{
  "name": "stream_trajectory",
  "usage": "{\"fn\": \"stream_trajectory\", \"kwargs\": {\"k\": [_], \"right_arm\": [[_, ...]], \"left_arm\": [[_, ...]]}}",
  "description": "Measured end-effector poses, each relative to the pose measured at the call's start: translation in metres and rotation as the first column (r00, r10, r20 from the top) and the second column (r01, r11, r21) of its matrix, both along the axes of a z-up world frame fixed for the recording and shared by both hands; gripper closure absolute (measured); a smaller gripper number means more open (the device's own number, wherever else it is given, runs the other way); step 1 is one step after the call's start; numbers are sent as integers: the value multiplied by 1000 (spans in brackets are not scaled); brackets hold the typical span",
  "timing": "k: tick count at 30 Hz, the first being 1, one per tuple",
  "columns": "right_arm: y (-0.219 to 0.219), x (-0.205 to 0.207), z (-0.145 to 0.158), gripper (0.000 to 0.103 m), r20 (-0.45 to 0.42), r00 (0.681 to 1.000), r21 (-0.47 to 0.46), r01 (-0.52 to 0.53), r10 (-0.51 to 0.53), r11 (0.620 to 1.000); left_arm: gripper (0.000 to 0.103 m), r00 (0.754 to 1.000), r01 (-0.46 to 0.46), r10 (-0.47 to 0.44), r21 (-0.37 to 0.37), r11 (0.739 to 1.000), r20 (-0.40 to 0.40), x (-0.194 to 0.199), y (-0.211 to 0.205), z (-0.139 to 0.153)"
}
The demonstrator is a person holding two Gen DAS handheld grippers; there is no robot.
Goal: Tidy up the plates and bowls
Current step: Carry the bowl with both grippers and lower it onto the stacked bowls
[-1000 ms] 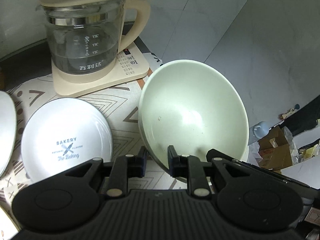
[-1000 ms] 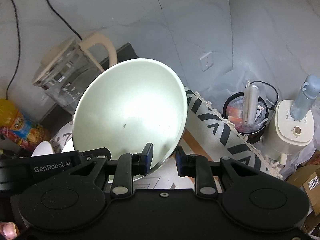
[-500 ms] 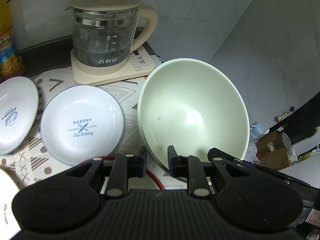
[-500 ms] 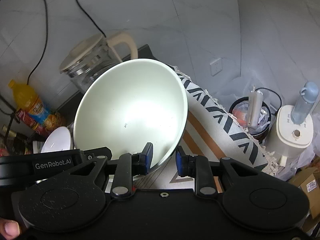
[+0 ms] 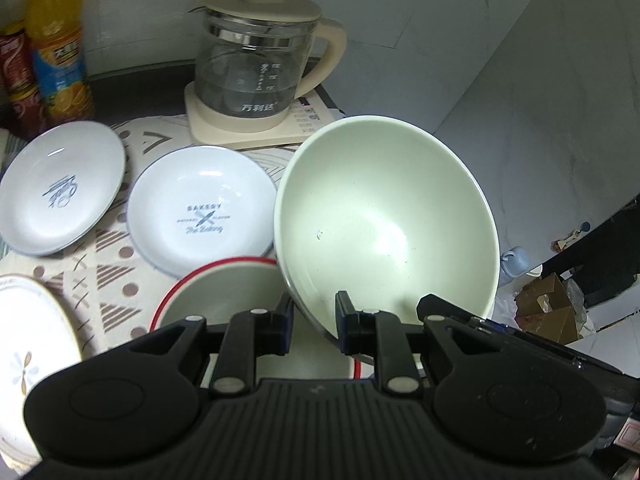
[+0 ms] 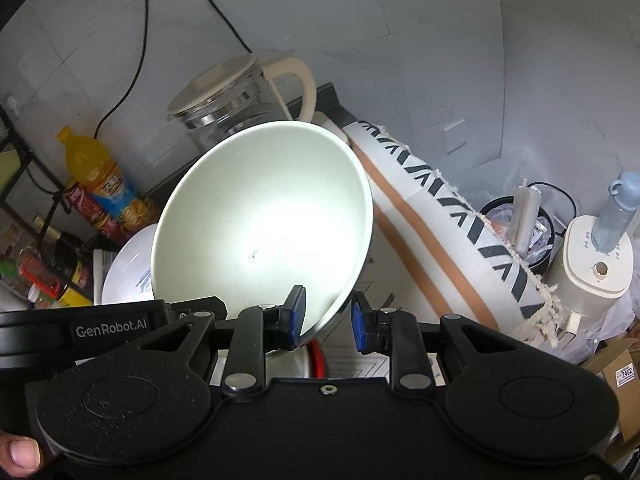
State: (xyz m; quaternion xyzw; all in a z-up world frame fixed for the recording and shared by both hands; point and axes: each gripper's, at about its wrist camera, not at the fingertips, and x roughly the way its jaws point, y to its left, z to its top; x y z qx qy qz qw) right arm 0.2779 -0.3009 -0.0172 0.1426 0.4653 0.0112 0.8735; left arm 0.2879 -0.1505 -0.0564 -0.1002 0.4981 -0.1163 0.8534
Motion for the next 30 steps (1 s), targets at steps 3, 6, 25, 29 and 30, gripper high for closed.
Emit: {"fn": "stream_trajectory", "kwargs": {"k": [3,6,25,29,30], "right_arm": [[6,-8,0,79,-5,1000,-1,-17,17,1000],[11,-14,-1,79,-14,999,4,-30,30,1000],[45,-29,-16,77,-74,987,-22,-143,141,989],[52,-27,-20,77,-96,983,-30,-160,156,987],[53,-27,-21,77,-101,982,-31,-163,159,986]], "left_arm": [[83,1000,-20,19,-4,1000,-17,-8,6,-1],[83,999,-33,33,-5,999,-25,-16,12,-3],[83,989,-106,104,-10,994,-101,-38,45,-26],[83,986,-115,112,-16,993,-125,-39,51,-33],[82,985,-116,113,-15,993,-131,-39,52,-35]]}}
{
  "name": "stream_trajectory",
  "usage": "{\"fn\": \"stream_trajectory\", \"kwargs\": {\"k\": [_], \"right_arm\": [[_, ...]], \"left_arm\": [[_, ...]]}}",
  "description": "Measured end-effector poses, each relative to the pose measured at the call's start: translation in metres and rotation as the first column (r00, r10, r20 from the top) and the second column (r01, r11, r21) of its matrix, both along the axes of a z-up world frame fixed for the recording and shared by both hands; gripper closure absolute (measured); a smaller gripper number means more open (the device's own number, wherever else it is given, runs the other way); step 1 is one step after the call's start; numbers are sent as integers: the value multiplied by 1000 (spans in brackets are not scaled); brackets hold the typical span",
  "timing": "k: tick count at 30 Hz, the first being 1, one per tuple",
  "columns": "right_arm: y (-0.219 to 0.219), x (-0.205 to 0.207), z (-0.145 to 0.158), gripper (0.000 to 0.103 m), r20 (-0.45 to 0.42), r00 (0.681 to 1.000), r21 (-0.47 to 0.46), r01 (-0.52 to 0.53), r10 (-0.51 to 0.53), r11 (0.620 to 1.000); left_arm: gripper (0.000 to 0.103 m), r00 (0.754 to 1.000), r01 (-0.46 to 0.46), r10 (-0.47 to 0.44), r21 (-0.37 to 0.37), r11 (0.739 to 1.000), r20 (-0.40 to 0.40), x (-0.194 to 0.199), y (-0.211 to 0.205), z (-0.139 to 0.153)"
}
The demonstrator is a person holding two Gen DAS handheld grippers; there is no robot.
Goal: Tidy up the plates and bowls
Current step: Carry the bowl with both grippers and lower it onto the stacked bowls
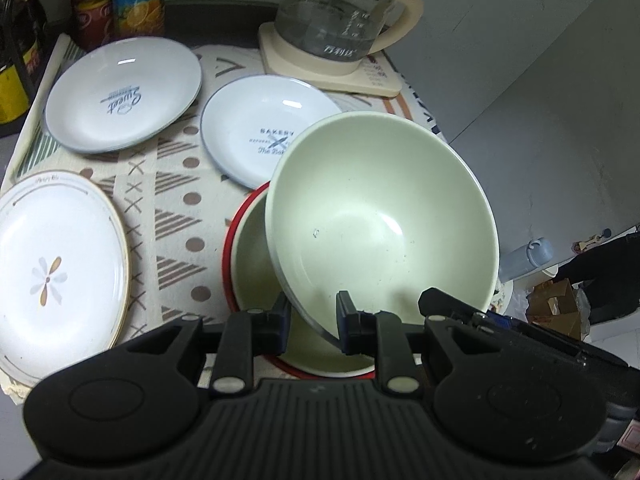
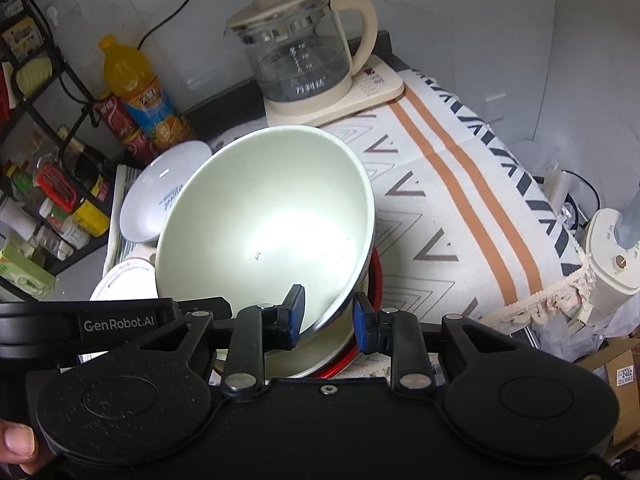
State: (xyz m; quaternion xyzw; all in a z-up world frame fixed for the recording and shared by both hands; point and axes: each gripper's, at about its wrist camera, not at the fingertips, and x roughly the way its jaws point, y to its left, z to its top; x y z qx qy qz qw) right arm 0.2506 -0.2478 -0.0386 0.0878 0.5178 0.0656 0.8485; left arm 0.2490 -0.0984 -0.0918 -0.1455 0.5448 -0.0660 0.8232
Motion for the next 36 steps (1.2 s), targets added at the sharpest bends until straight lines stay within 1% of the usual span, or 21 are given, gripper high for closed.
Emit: {"fn": "stream_trajectory", "kwargs": {"k": [7,12,16,18,24,27,29,30,33,34,35,36], "right_arm": [[6,2,-11,77,-39,999,-13,-11,11,1000],[8,4,-14,77,-55,998,-11,-15,14,1000],[7,6,-14,74,-75,997,6,-7,7,1000],[7,6,-12,73,-78,997,9,-4,4,1000],[5,2,-8,72,-64,998,6,-11,11,1000],[4,-2,1,72,-36,999,9,-17,17,1000],[3,-5,7,72,-16,1000,9,-23,23,1000],[2,-6,8,72,-10,1000,11,-26,26,1000],[-1,-13,6,72,-10,1000,22,-25,25,999],[-2,-15,5,72,-14,1000,26,-22,23,999],[-3,-18,4,72,-17,1000,33,-18,19,999],[-3,-21,4,72,-16,1000,42,-17,17,999]], "left_arm": [[80,999,-3,2,-4,1000,-47,2,5,-12],[78,999,1,-2,-2,1000,-52,4,6,-10],[68,998,7,-7,-1,1000,-66,4,9,-6],[67,997,7,-6,8,1000,-81,4,9,-6],[63,999,-11,11,20,1000,-41,-4,14,2],[61,999,-27,28,34,999,-24,-7,17,7],[57,999,-40,41,41,998,-19,-11,20,9],[56,999,-49,49,44,998,-14,-13,21,10],[53,998,-68,68,55,996,0,-22,25,15],[48,997,-75,75,61,995,6,-26,26,16],[42,996,-85,85,70,994,13,-30,28,18],[38,995,-98,97,79,992,22,-34,30,20]]}}
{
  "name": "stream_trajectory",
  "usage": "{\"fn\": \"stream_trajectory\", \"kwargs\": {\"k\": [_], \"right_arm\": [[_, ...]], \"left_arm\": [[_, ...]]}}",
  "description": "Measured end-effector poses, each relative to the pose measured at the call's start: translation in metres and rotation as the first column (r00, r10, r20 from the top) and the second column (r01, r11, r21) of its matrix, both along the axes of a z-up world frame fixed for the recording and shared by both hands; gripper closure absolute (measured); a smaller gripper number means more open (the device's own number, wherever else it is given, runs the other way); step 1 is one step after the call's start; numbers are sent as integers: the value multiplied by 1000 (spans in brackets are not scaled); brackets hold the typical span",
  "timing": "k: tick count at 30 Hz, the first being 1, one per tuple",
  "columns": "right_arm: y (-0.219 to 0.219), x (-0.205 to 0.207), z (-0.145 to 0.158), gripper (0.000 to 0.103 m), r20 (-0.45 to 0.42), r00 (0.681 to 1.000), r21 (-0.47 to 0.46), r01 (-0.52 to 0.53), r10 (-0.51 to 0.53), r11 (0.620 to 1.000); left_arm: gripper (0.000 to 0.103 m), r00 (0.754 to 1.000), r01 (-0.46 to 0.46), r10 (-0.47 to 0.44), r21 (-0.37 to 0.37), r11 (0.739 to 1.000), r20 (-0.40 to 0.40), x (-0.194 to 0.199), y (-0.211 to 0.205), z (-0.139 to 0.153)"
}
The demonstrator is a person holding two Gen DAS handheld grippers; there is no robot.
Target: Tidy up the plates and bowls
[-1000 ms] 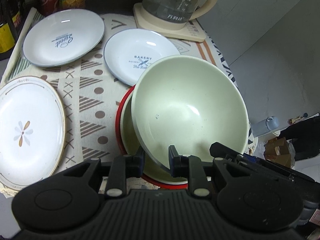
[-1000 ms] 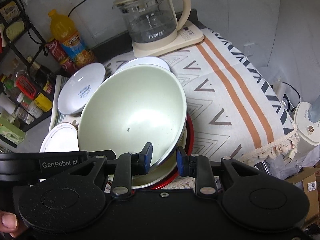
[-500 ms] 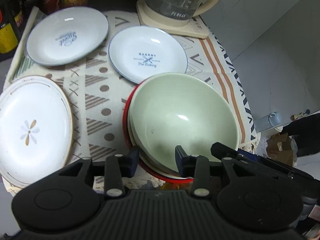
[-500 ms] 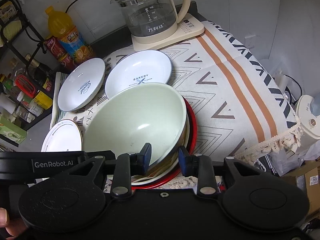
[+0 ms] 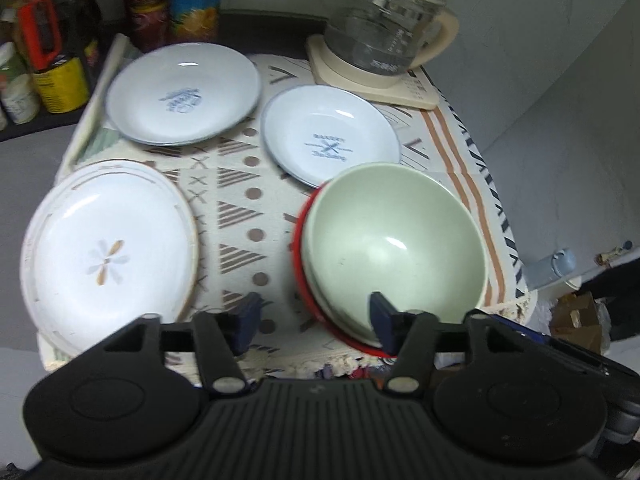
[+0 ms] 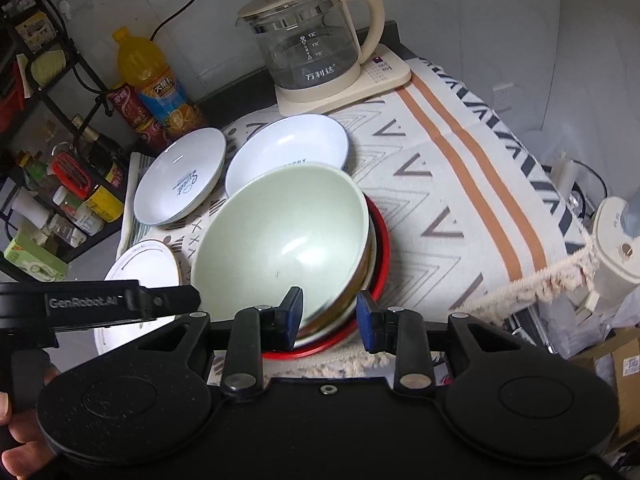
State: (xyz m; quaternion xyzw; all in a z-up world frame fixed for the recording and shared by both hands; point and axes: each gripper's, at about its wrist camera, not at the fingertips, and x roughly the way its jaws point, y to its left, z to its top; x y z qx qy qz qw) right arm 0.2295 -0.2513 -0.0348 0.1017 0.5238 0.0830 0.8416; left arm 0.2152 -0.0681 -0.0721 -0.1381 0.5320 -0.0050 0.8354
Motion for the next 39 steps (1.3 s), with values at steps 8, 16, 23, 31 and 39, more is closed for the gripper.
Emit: {"fn": "stream_trajectory", "kwargs": {"k": [8,16,23,31,39], "right_arm": [[16,-19,18,41,75,996,46,-47,44,998],[53,-25,27,16,139,982,75,-141,130,987],[87,-19,25,9,123,977,69,-185,176,980],[134,1,19,6,125,976,14,-182,178,983],[178,35,7,6,100,987,-26,-121,123,992]], "left_arm": [[19,995,-101,101,35,994,21,-30,32,8],[18,983,-180,179,58,982,31,-54,69,10],[18,971,-239,238,47,970,24,-58,107,7],[18,976,-219,218,20,976,16,-35,155,-5],[18,989,-150,150,-10,989,8,9,199,-12]]}}
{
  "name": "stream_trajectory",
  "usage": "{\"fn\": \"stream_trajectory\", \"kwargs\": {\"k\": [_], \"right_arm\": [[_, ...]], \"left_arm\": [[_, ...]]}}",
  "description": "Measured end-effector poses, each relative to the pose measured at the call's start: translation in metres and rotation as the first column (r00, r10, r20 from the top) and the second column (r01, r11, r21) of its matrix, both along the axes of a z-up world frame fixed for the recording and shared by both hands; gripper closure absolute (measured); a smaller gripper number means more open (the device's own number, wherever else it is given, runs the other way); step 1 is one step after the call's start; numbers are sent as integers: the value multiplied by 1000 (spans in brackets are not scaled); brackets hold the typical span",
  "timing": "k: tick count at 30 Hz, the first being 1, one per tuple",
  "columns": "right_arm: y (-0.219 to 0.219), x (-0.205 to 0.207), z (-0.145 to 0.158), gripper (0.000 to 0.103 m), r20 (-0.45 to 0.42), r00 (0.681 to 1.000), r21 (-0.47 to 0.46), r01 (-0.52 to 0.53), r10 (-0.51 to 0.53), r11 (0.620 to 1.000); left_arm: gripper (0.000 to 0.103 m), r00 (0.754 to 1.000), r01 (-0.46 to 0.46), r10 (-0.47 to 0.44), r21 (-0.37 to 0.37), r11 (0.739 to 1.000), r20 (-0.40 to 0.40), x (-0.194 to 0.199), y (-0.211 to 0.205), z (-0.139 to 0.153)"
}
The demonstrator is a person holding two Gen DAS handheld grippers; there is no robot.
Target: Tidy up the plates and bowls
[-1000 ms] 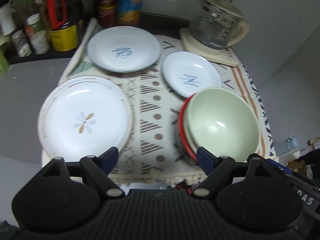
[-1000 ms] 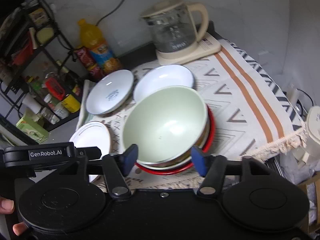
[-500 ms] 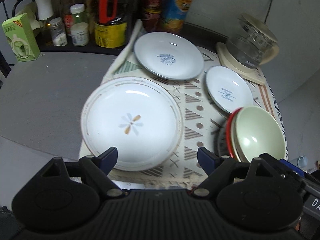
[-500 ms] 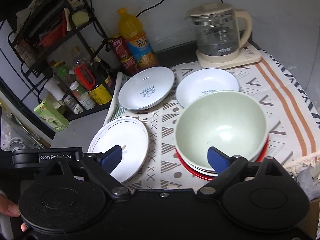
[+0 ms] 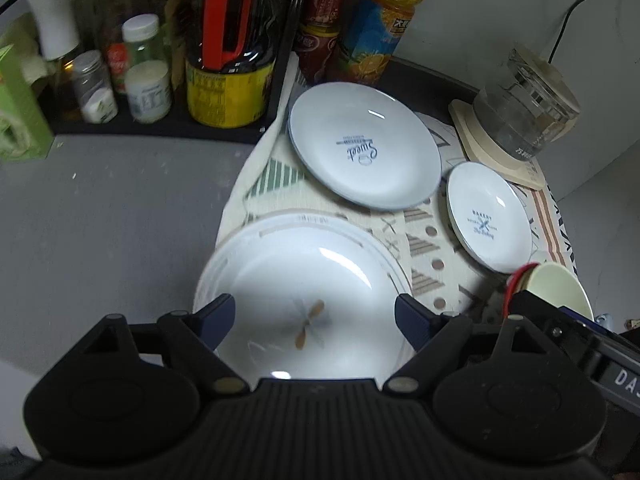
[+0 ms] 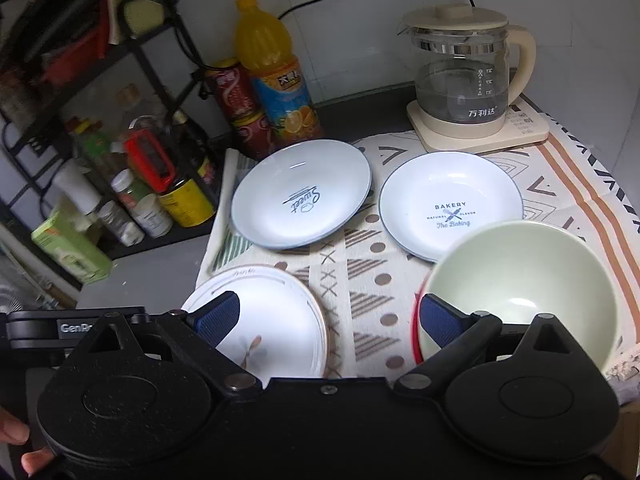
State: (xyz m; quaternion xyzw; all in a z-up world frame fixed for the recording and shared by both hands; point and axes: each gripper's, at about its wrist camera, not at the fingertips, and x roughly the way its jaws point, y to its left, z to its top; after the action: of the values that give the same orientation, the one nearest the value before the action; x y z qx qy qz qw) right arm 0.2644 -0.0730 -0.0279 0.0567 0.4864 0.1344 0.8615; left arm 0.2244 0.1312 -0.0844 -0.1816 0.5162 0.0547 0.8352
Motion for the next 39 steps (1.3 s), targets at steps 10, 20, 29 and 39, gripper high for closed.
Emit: {"fn": "stream_trajectory", "kwargs": {"k": [10,20,29,39], "right_arm": [[38,36,-15,8,-14,997,-30,76,-76,997],[52,67,-40,20,-57,987,-13,150,-150,989],[49,98,-73,43,-127,973,8,196,-194,981],[48,125,-113,67,-210,954,39,229,-216,973]], "left_arm": [[18,997,76,-75,-38,996,26,52,38,-11],[23,992,111,-107,-66,992,62,97,54,-34],[46,994,91,-84,-117,989,67,126,56,-68],[71,996,76,-69,-140,987,53,145,53,-101]]}}
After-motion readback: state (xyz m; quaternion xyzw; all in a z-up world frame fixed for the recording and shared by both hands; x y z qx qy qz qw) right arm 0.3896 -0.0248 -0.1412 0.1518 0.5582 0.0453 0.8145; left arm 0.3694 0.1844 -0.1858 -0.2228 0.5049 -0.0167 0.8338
